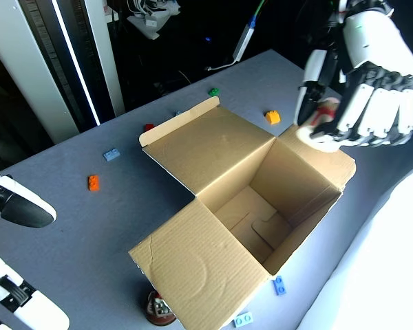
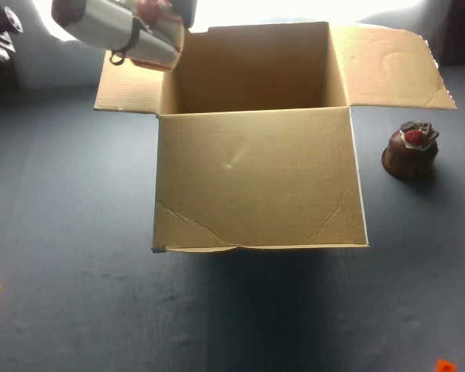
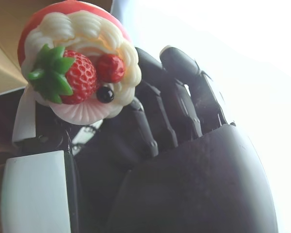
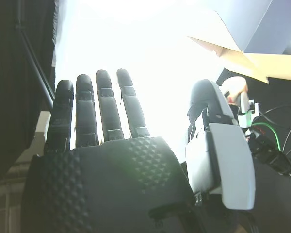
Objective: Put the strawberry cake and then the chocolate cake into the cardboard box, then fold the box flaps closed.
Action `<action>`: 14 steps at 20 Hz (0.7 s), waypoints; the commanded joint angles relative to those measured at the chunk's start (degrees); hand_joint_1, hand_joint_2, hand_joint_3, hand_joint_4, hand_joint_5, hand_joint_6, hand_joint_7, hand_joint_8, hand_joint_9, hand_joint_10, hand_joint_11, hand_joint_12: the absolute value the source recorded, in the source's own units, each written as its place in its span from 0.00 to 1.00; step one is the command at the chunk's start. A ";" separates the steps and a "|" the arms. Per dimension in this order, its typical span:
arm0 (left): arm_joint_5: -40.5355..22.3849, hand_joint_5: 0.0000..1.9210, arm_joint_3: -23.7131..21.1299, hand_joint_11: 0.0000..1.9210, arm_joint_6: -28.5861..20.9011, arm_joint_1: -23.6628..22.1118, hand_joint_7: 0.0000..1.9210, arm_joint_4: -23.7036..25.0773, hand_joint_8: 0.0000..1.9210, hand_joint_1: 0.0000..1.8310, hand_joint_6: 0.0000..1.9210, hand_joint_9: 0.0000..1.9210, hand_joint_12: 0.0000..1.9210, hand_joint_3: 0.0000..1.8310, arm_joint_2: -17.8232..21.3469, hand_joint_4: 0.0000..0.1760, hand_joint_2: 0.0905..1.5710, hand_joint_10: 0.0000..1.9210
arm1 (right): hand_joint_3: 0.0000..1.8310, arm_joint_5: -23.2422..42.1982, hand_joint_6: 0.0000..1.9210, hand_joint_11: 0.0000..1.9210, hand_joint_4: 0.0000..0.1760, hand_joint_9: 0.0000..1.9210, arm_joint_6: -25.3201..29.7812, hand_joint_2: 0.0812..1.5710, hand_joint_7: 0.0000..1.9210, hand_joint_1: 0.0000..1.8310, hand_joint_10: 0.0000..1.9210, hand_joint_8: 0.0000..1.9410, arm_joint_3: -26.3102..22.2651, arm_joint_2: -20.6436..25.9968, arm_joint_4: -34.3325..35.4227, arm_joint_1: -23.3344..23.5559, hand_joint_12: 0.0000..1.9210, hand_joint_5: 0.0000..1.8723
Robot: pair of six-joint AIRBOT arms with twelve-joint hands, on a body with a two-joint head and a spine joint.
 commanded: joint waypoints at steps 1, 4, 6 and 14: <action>-1.63 0.47 -0.17 0.15 2.45 -0.37 0.44 -5.08 0.69 0.65 0.54 0.30 0.98 0.00 0.02 0.00 0.73 0.73 | 0.00 7.30 0.00 0.00 0.00 0.07 -0.12 0.77 0.09 0.01 0.01 0.00 0.24 0.80 -0.53 0.77 0.13 0.12; -3.79 0.47 0.05 0.14 5.63 0.28 0.43 -7.69 0.70 0.65 0.55 0.30 0.98 0.00 -0.45 0.00 0.73 0.73 | 0.00 7.30 0.00 0.00 0.00 0.07 -0.11 0.78 0.09 0.01 0.01 0.00 0.24 0.80 -0.53 0.78 0.12 0.12; -5.62 0.48 0.07 0.16 8.59 0.94 0.44 -10.26 0.69 0.65 0.52 0.30 0.96 0.00 -0.83 0.00 0.73 0.73 | 0.00 7.37 0.00 0.00 0.00 0.07 -0.11 0.78 0.09 0.00 0.00 0.00 0.24 0.80 -0.53 0.78 0.15 0.11; -10.27 0.47 -1.12 0.15 13.87 3.26 0.43 -13.97 0.70 0.65 0.54 0.30 0.94 0.00 -2.39 0.00 0.73 0.72 | 0.00 7.66 0.00 0.00 0.00 0.06 2.69 0.78 0.07 0.00 0.00 0.00 0.39 0.80 -0.02 0.78 0.12 0.10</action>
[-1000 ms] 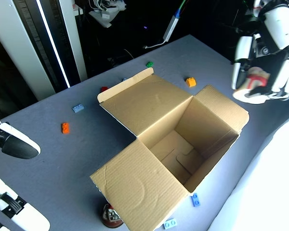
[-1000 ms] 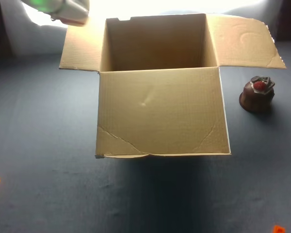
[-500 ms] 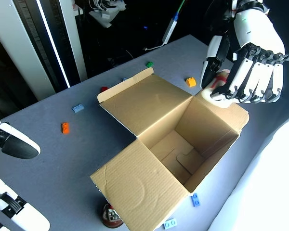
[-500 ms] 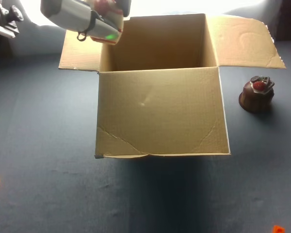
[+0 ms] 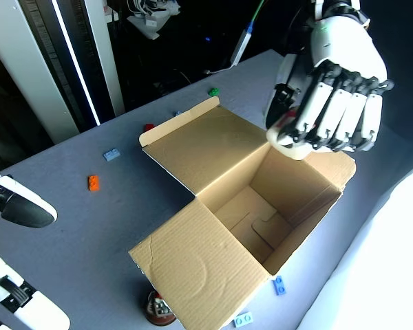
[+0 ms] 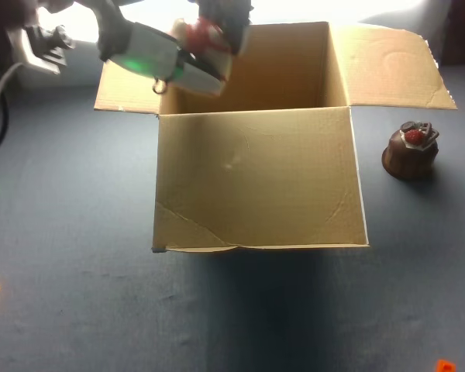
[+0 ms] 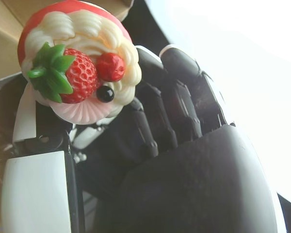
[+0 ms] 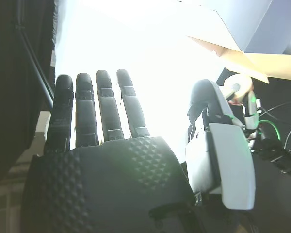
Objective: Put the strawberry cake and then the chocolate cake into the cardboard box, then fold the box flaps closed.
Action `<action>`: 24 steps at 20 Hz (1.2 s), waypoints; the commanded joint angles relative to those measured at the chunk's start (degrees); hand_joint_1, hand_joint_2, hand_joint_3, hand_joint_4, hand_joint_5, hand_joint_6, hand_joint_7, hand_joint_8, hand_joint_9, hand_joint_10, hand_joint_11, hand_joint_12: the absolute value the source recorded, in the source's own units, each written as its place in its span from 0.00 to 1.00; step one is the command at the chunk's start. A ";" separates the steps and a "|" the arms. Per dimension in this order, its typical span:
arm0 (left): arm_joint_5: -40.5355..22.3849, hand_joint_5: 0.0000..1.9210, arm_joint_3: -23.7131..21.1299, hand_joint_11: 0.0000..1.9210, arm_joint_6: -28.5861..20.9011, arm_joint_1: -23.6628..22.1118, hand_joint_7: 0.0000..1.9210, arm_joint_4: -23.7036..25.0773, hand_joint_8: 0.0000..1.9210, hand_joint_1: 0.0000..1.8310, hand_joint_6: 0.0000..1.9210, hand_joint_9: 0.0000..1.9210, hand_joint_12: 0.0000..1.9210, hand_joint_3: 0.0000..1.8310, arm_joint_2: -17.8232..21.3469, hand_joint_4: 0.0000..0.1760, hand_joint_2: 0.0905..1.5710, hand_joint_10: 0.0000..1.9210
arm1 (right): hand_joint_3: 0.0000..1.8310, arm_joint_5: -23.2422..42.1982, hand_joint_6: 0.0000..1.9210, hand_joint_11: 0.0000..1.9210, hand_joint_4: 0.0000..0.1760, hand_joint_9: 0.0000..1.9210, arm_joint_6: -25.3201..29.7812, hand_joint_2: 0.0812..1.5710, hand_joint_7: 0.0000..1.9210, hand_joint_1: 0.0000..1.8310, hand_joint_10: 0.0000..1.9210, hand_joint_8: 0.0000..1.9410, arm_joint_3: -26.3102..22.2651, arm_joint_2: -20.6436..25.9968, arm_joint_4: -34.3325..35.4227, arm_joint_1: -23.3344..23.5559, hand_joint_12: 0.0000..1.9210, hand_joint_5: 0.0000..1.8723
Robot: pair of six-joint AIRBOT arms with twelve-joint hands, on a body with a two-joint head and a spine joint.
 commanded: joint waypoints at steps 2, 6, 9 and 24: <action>-4.04 0.47 -0.10 0.16 0.99 -0.19 0.43 -2.89 0.69 0.65 0.55 0.30 0.92 0.00 -0.13 0.03 0.73 0.71 | 0.00 6.26 0.00 0.00 0.00 0.06 0.31 0.78 0.07 0.00 0.00 0.00 0.79 0.75 2.78 0.97 0.12 0.10; -8.21 0.48 1.76 0.17 2.55 0.18 0.44 -1.88 0.68 0.65 0.53 0.31 0.93 0.00 -2.50 0.01 0.73 0.70 | 0.00 0.63 0.00 0.00 0.00 0.06 -0.07 0.77 0.07 0.00 0.00 0.00 3.68 -0.42 11.06 2.17 0.10 0.09; -9.33 0.47 3.95 0.17 4.75 0.28 0.43 -1.89 0.69 0.65 0.56 0.31 0.93 0.00 -3.80 0.05 0.73 0.71 | 0.00 -1.26 0.01 0.00 0.00 0.06 0.02 0.77 0.08 0.00 0.01 0.00 4.76 -0.65 12.93 2.21 0.10 0.10; -11.42 0.42 11.44 0.17 14.26 4.35 0.39 -5.21 0.74 0.63 0.62 0.29 0.94 0.00 -10.21 0.09 0.76 0.71 | 0.00 -1.73 0.00 0.00 0.00 0.06 2.32 0.77 0.07 0.00 0.00 0.00 5.00 -1.00 20.34 1.91 0.13 0.09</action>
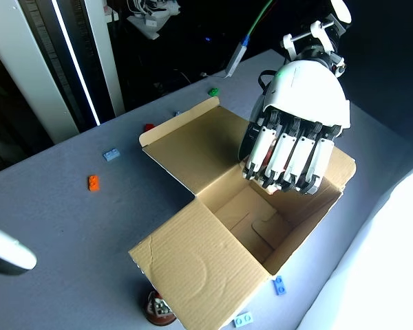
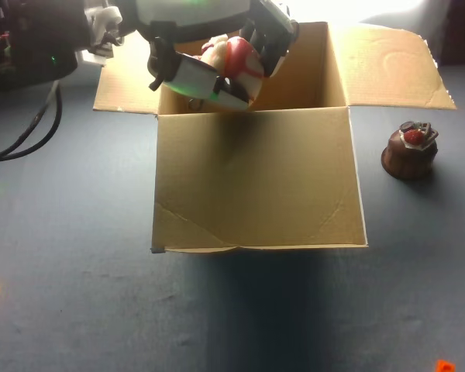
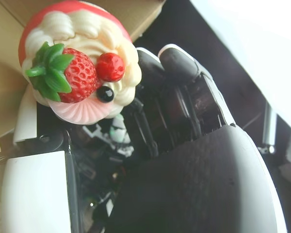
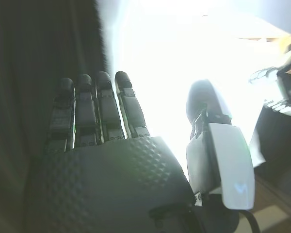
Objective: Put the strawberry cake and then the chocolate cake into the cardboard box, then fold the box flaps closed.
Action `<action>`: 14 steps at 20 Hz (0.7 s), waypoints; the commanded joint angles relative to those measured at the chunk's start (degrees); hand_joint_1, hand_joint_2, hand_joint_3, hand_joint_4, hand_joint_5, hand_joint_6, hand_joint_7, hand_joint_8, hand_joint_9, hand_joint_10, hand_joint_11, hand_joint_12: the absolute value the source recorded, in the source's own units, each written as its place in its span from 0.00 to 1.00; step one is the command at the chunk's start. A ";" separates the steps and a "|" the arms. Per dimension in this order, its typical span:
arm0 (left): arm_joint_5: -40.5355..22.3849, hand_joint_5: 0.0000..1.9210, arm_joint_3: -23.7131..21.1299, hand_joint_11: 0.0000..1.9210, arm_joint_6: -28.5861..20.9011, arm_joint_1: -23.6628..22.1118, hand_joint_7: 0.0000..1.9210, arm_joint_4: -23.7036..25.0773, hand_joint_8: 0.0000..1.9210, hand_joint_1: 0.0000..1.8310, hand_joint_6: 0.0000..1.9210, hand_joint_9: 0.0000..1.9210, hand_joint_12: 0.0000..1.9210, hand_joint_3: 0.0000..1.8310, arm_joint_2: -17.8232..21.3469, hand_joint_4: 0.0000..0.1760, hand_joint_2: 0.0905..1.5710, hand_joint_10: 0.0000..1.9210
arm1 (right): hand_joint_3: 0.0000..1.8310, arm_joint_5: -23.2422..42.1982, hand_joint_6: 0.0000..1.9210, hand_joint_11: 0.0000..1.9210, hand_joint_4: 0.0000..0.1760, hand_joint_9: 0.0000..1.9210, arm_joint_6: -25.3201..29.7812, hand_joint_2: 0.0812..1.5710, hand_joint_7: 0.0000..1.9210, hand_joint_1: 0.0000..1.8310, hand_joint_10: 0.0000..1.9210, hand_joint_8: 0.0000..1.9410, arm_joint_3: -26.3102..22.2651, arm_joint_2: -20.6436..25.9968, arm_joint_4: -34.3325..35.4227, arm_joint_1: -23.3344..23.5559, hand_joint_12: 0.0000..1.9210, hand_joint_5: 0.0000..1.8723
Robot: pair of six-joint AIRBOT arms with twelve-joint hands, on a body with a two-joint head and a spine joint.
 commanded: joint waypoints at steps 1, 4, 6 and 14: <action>-2.82 0.41 0.37 0.17 0.87 -0.07 0.39 -3.35 0.75 0.63 0.63 0.28 0.95 0.00 -0.21 0.06 0.77 0.72 | 0.00 4.63 0.00 0.00 0.00 0.06 1.87 0.77 0.07 0.00 0.01 0.00 0.55 0.75 -1.08 0.48 0.13 0.09; -2.78 0.39 1.05 0.16 1.58 0.21 0.40 -3.54 0.76 0.63 0.62 0.29 0.94 0.00 -0.74 0.00 0.77 0.70 | 0.00 3.61 0.00 0.00 0.00 0.07 12.00 0.77 0.07 0.00 0.01 0.00 1.56 0.16 -9.76 0.53 0.14 0.09; -2.78 0.35 1.35 0.16 1.67 0.29 0.34 -3.54 0.51 0.53 0.37 0.29 0.93 0.00 -1.01 0.00 0.71 0.66 | 0.00 3.61 0.00 0.00 0.00 0.06 19.54 0.77 0.07 0.00 0.00 0.00 2.56 -0.30 -18.31 0.46 0.12 0.09; -3.23 0.26 2.30 0.16 1.65 -0.07 0.38 -3.54 0.00 0.39 0.00 0.36 0.74 0.00 -1.16 0.00 0.61 0.30 | 0.00 14.69 0.00 0.00 0.00 0.07 44.74 0.78 0.08 0.00 0.01 0.00 10.04 -5.86 -40.38 -9.58 0.16 0.10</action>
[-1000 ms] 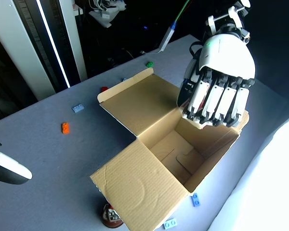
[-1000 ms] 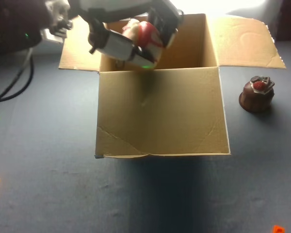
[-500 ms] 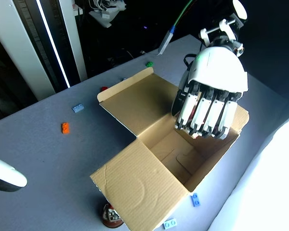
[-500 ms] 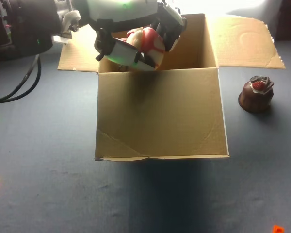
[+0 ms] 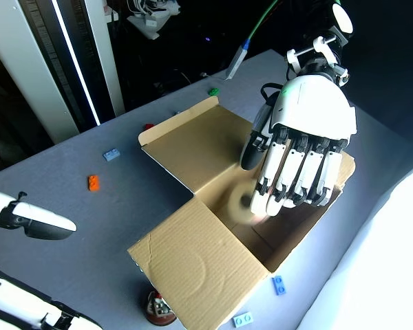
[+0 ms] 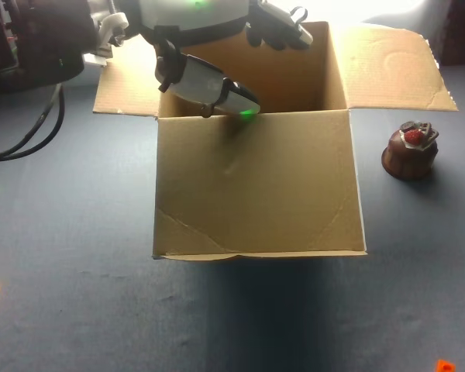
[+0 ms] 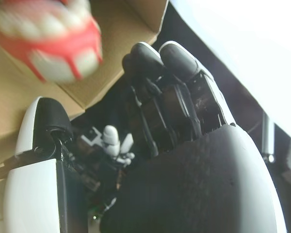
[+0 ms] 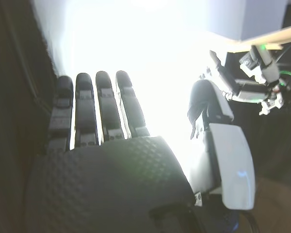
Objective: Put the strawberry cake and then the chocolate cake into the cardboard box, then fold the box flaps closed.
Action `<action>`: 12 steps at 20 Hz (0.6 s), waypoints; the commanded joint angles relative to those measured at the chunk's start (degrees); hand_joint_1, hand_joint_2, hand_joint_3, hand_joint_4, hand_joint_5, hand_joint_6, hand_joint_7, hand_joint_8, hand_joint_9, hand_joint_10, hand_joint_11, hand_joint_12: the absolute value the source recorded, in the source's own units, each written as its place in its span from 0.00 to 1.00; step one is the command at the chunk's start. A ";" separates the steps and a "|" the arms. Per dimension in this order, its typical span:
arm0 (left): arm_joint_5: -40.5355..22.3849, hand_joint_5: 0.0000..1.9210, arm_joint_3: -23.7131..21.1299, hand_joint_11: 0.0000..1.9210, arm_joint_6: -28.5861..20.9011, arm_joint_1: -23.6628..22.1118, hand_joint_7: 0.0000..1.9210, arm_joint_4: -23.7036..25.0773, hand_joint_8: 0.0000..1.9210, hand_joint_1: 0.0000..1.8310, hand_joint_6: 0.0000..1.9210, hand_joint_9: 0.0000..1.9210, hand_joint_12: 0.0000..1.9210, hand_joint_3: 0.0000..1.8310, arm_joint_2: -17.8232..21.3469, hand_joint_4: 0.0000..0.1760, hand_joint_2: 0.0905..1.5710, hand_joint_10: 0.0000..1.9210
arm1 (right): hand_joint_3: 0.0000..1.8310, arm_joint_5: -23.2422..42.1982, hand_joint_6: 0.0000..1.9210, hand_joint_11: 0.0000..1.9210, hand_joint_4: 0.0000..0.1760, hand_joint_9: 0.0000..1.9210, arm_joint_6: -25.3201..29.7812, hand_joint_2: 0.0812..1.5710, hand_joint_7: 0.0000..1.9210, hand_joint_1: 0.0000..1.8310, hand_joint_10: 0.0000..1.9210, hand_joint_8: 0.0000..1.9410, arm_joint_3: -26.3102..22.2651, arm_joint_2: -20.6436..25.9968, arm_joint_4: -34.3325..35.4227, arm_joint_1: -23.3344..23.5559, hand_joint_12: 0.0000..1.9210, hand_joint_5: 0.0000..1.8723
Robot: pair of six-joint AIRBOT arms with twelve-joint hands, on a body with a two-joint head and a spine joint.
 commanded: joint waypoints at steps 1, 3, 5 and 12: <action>-3.82 0.24 0.35 0.15 -0.03 -0.89 0.37 -3.00 0.00 0.38 0.00 0.38 0.74 0.00 0.29 0.00 0.61 0.24 | 0.00 10.10 0.01 0.00 0.00 0.08 2.36 0.78 0.09 0.00 0.01 0.00 0.83 0.35 0.07 -0.31 0.18 0.11; -4.23 0.24 0.99 0.15 -0.64 -1.24 0.37 -2.91 0.00 0.38 0.00 0.41 0.72 0.00 0.18 0.00 0.60 0.17 | 0.00 12.45 0.00 0.00 0.00 0.08 4.85 0.78 0.08 0.00 0.00 0.00 1.35 0.00 -0.47 -2.11 0.17 0.11; -4.71 0.24 1.74 0.15 -2.19 -1.76 0.37 -1.64 0.00 0.37 0.00 0.41 0.73 0.00 0.17 0.00 0.60 0.16 | 0.00 15.25 0.00 0.00 0.00 0.06 6.89 0.78 0.07 0.00 0.00 0.00 1.63 -0.30 -0.67 -3.90 0.14 0.10; -4.59 0.26 4.55 0.15 -6.49 -4.71 0.38 1.62 0.00 0.35 0.00 0.43 0.73 0.00 0.16 0.00 0.62 0.13 | 0.00 19.54 0.00 0.00 0.00 0.06 15.87 0.78 0.07 0.00 0.00 0.00 6.07 -4.65 1.97 -11.71 0.06 0.10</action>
